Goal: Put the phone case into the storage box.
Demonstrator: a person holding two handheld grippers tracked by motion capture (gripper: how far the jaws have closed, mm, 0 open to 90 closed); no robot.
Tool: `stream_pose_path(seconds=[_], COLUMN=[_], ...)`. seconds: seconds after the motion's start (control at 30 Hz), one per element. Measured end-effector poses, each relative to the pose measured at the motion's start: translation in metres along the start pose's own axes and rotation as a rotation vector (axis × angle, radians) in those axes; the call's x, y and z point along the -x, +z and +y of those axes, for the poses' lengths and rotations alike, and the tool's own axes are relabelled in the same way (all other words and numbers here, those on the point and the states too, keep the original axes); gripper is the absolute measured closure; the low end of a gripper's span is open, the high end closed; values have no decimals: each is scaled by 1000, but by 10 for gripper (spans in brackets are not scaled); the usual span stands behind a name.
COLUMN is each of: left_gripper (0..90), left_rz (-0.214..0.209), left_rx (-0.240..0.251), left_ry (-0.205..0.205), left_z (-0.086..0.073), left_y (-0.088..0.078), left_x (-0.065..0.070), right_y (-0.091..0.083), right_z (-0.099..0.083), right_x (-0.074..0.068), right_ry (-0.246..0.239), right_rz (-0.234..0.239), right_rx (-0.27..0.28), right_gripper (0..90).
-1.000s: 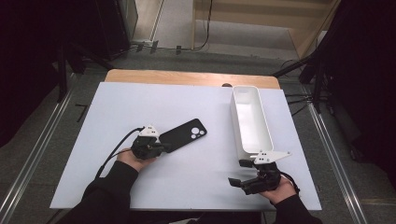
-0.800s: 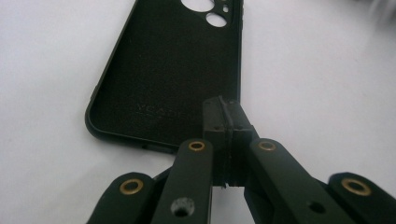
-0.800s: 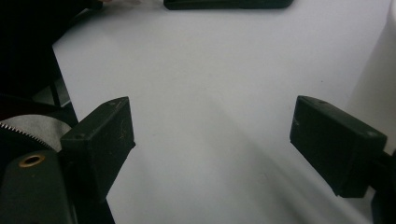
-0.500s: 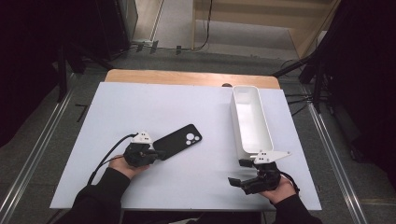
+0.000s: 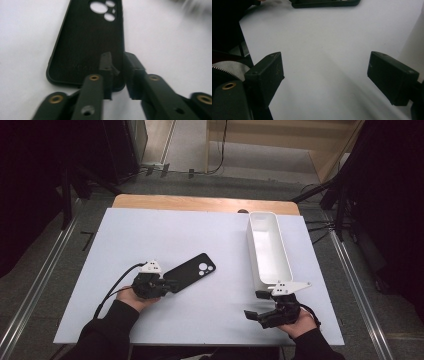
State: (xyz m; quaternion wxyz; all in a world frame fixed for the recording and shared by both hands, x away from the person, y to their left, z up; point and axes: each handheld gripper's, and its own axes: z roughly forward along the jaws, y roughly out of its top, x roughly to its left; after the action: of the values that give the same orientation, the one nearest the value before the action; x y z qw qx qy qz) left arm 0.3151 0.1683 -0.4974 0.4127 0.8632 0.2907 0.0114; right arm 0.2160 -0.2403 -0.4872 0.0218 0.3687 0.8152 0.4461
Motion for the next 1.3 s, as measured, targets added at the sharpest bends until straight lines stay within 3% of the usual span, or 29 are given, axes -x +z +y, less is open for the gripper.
stream_pose_path(seconds=[0.2, 0.23, 0.37, 0.47, 0.53, 0.6, 0.77, 1.03, 1.3], left_gripper=[608, 542, 466, 356, 335, 292, 130, 116, 116], left_rz=[-3, -10, -19, -27, -29, 13, -25, -21, -25], left_rx=[94, 121, 160, 225, 239, 258, 292, 315, 339], left_ry=[21, 26, 33, 38, 39, 58, 56, 76, 66], left_z=[4, 5, 6, 8, 7, 8, 7, 5, 0], left_y=[-10, -13, -18, -23, -24, -27, -34, -43, -55], left_x=[2, 3, 3, 4, 4, 6, 7, 12, 17], right_y=[0, 0, 0, 0, 0, 0, 0, -1, -1], right_z=[0, 0, 0, 0, 0, 0, 0, 0, 0], right_x=[0, 0, 0, 0, 0, 0, 0, 0, 0], right_ry=[0, 1, 1, 0, 0, -1, -3, -7, -3], right_rz=[-2, -1, -2, -1, 0, 0, -1, -3, -2], right_rx=[-1, 0, 0, 1, 1, 1, 8, 11, 11], right_gripper=[123, 123, 123, 123, 123, 123, 123, 123, 123])
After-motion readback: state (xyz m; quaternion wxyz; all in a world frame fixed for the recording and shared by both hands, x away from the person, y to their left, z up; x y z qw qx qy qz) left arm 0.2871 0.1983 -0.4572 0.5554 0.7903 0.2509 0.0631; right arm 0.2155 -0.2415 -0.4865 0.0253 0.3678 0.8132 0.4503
